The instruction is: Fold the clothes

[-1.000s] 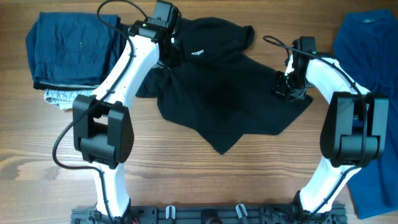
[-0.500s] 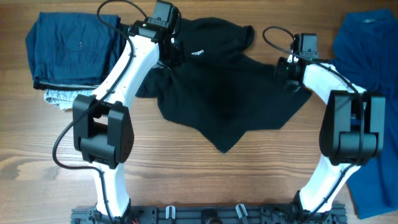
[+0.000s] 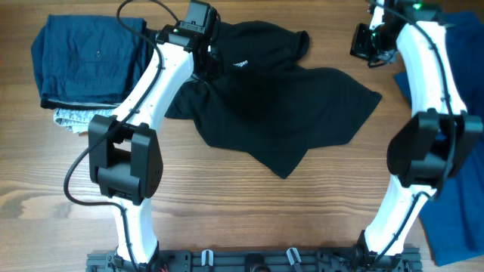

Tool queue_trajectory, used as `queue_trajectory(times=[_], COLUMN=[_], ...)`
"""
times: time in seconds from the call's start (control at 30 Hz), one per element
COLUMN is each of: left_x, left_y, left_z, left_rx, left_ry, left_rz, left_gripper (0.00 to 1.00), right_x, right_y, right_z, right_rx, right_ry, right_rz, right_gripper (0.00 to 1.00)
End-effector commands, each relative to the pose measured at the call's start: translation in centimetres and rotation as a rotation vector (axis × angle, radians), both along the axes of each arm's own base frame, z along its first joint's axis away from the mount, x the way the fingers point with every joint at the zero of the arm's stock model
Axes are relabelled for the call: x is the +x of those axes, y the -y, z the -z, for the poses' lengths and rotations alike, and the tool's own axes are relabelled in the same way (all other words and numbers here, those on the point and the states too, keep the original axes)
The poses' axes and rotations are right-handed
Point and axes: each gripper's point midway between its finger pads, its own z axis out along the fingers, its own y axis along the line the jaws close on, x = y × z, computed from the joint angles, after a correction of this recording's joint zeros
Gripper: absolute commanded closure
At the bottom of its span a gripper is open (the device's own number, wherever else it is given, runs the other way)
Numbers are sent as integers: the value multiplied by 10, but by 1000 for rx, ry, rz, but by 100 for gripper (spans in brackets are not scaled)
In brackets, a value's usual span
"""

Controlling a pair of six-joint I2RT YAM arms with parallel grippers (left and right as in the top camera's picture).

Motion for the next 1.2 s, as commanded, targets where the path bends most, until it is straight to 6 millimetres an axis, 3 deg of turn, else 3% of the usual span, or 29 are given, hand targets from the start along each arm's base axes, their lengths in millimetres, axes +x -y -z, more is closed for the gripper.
queue_trajectory(times=[0.0,0.1,0.23,0.33,0.47,0.53,0.67,0.83,1.03,1.17], left_x=[3,4,3,3,3,3,3,3,2,4], left_y=[-13,-13,-13,-13,-13,-13,-13,-13,-12,-11], left_z=[5,5,5,5,5,6,6,6,15,19], left_rx=[68,66,68,68,68,68,68,68,71,68], left_ry=[10,14,9,10,10,9,8,8,-13,-6], left_rz=[-22,-22,-22,-22,-22,-22,-22,-22,-20,-20], left_gripper=[87,85,83,83,82,82,78,78,78,79], right_x=[-45,-87,-132,-156,-204,-215,-201,-156,-98,-56], right_y=[-52,-61,-63,-63,-60,-59,-50,-37,-28,-9], right_z=[-16,8,60,90,135,155,178,190,192,185], right_rx=[260,214,117,112,97,97,49,-26,-62,-146], right_ry=[-144,-340,-549,-625,-748,-745,-638,-444,-208,-28], right_rz=[-81,-76,27,40,80,81,75,93,136,170], right_gripper=[96,96,96,95,96,96,96,96,96,95])
